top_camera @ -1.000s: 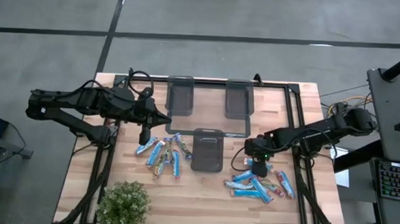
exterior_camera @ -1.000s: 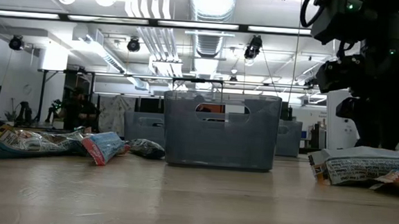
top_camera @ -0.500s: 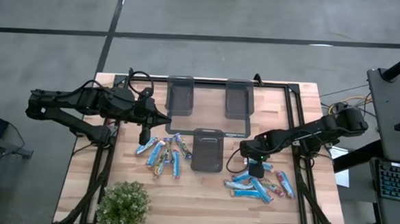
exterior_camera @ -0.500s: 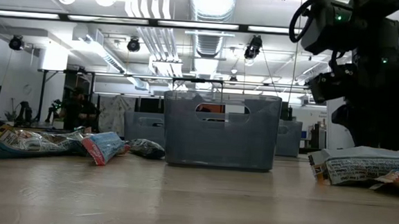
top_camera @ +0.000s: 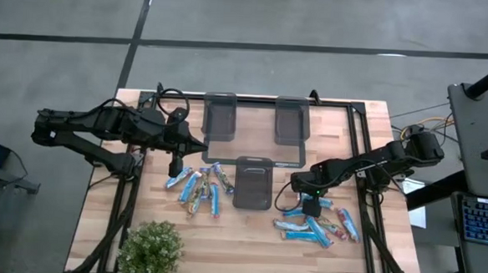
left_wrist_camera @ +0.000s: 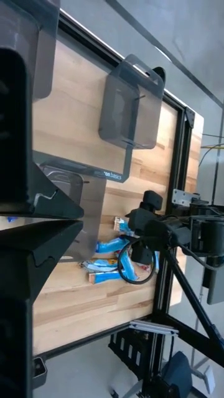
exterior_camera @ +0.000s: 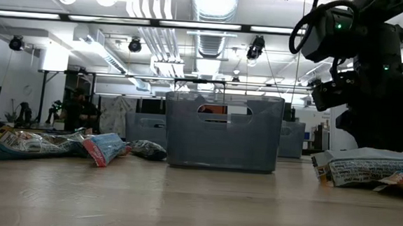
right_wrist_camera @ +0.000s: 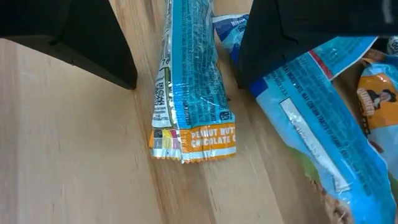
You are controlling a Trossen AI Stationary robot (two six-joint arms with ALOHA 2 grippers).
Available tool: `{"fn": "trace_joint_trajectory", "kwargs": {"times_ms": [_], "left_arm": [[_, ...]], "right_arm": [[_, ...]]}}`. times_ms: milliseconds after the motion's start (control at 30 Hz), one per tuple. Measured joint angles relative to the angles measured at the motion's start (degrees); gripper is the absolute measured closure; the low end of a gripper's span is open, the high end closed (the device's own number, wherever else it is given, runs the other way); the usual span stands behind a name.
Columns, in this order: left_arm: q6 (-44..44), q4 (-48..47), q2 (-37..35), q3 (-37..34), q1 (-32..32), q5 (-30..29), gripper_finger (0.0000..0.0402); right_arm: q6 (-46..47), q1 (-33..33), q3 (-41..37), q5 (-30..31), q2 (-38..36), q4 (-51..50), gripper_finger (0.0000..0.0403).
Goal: Pick and place Granola Bars by type
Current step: Put the yellow granola bar into the right black bin
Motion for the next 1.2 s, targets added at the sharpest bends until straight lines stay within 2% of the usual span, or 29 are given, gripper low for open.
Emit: {"fn": "trace_joint_trajectory", "kwargs": {"times_ms": [600,1200], "left_arm": [[0.02,0.03,0.0,0.0,0.01,-0.02,0.0401],[0.0,0.07,0.0,0.0,0.0,-0.02,0.0401]], "right_arm": [[0.6,0.03,-0.13,1.09,0.09,0.02,0.0145],[6.93,0.07,-0.24,4.16,0.13,-0.06,0.0167]]}}
